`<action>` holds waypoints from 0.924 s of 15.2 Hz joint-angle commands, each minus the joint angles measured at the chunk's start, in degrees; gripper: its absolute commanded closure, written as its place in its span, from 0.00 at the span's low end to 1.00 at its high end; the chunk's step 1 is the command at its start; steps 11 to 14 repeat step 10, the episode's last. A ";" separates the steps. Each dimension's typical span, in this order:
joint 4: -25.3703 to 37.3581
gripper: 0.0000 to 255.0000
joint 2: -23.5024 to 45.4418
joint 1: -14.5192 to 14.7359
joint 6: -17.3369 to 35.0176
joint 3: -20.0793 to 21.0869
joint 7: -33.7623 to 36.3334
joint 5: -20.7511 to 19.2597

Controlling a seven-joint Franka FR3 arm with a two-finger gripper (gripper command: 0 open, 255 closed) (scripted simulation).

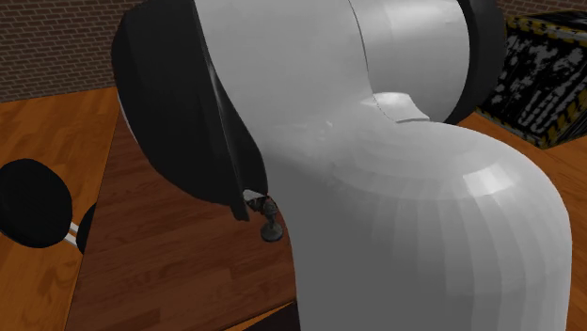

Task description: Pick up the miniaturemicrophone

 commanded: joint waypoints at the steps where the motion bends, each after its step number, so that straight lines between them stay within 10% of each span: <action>1: -0.06 1.00 -1.51 0.19 -1.46 -0.32 0.24 -0.39; 14: -0.27 1.00 -6.72 0.80 -6.42 -1.17 1.27 -1.84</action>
